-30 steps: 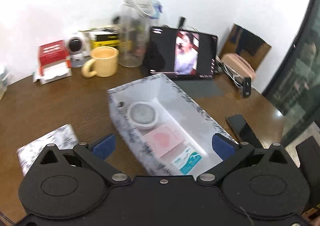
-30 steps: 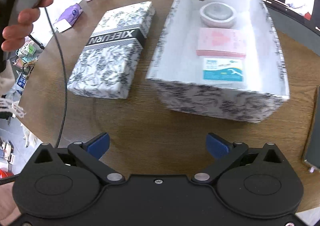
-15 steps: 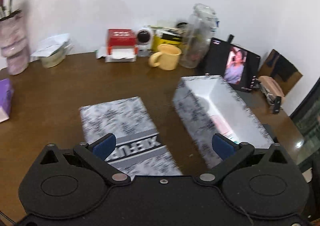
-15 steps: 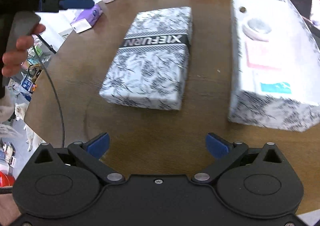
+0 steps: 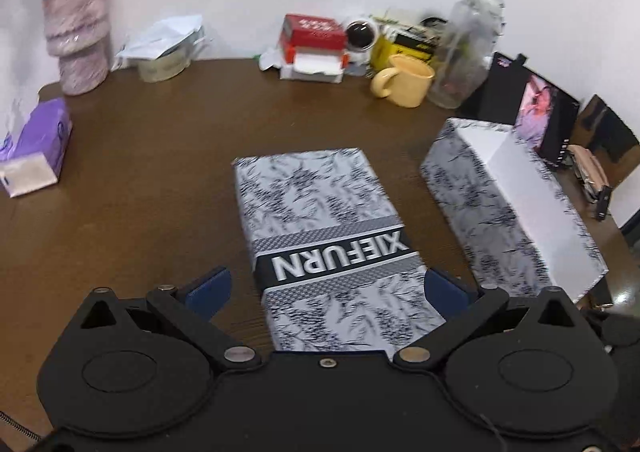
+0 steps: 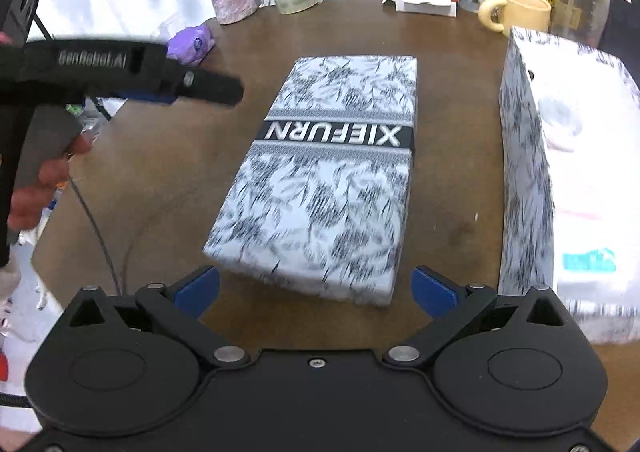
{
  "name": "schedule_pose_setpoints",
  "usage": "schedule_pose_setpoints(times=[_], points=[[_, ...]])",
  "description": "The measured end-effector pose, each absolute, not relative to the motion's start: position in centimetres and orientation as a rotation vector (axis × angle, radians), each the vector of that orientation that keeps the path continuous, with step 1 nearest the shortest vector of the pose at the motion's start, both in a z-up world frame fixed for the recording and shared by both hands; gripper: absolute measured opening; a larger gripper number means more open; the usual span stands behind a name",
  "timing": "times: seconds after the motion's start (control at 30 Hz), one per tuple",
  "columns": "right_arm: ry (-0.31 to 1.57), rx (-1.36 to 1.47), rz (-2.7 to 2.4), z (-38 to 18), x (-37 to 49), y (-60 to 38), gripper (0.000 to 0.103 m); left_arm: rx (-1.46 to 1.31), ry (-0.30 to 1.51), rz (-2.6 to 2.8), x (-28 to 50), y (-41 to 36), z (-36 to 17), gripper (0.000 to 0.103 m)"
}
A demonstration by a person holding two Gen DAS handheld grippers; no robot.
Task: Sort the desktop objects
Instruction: 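Move the left tool to the black-and-white XIEFURN gift box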
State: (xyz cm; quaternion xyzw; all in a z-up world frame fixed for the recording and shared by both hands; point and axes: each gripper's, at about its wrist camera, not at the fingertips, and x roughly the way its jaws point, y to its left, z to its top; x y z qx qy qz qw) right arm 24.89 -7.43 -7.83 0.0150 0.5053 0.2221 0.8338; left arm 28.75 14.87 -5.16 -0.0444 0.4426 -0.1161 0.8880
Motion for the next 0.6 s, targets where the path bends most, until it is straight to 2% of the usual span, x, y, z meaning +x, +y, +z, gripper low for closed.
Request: schedule_pose_setpoints(times=[0.6], points=[[1.096, 0.088, 0.435, -12.5, 33.4, -6.5, 0.103, -0.107, 1.049, -0.152, 34.9, 15.8, -11.3, 0.103]])
